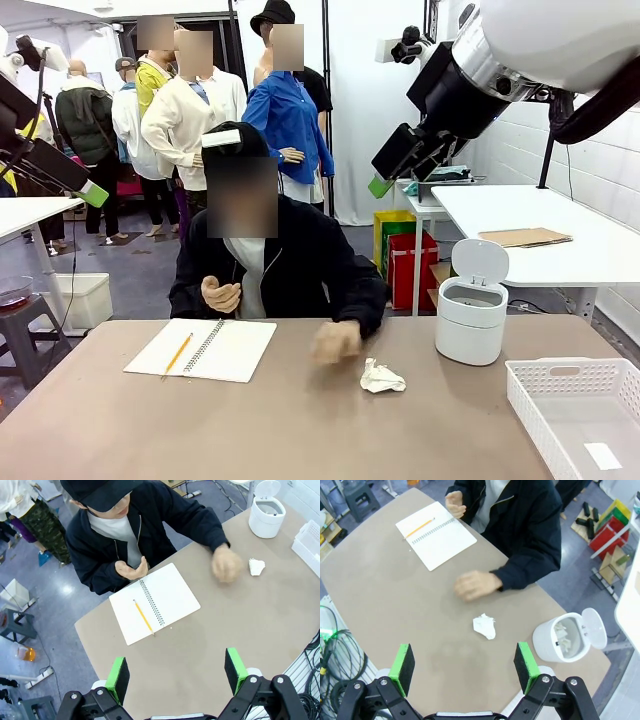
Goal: Sort the paper based on its condition.
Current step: If a person hands you a paper, place it in the Organizing basket , and if it's crumpled, put it in the Trash can.
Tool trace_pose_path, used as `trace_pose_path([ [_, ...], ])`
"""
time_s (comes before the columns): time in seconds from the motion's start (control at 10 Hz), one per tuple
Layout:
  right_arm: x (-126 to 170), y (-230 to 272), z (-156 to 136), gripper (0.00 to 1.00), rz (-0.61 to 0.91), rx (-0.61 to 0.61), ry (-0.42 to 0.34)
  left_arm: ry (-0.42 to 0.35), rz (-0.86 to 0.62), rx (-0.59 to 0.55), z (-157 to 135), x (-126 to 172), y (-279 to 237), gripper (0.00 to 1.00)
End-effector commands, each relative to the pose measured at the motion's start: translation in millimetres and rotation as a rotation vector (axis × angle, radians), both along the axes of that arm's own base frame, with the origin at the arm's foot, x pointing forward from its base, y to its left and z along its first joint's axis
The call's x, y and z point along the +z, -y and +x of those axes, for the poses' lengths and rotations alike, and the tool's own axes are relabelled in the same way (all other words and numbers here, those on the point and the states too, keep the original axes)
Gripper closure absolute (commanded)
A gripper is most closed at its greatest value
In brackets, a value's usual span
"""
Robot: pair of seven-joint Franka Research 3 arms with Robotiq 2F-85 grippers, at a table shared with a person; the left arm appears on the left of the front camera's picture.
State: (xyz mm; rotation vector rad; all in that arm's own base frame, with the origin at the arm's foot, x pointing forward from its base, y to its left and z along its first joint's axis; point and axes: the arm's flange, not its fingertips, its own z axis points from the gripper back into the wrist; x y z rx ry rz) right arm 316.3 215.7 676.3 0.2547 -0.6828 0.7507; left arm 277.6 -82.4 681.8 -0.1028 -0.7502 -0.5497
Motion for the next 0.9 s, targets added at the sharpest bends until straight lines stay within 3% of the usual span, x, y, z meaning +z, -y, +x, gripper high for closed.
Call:
trace_pose_path([
  [0.0, 0.3, -2.4, 1.8, 0.0, -0.001, 0.001, -0.004, -0.002, -0.002, 0.003, 0.7, -0.4, -1.8, 0.0],
  [0.8, 0.0, 0.0, 0.0, 0.0, 0.0, 0.0, 0.0, -0.002, -0.002, 0.003, 0.7, -0.4, -1.8, 0.0],
])
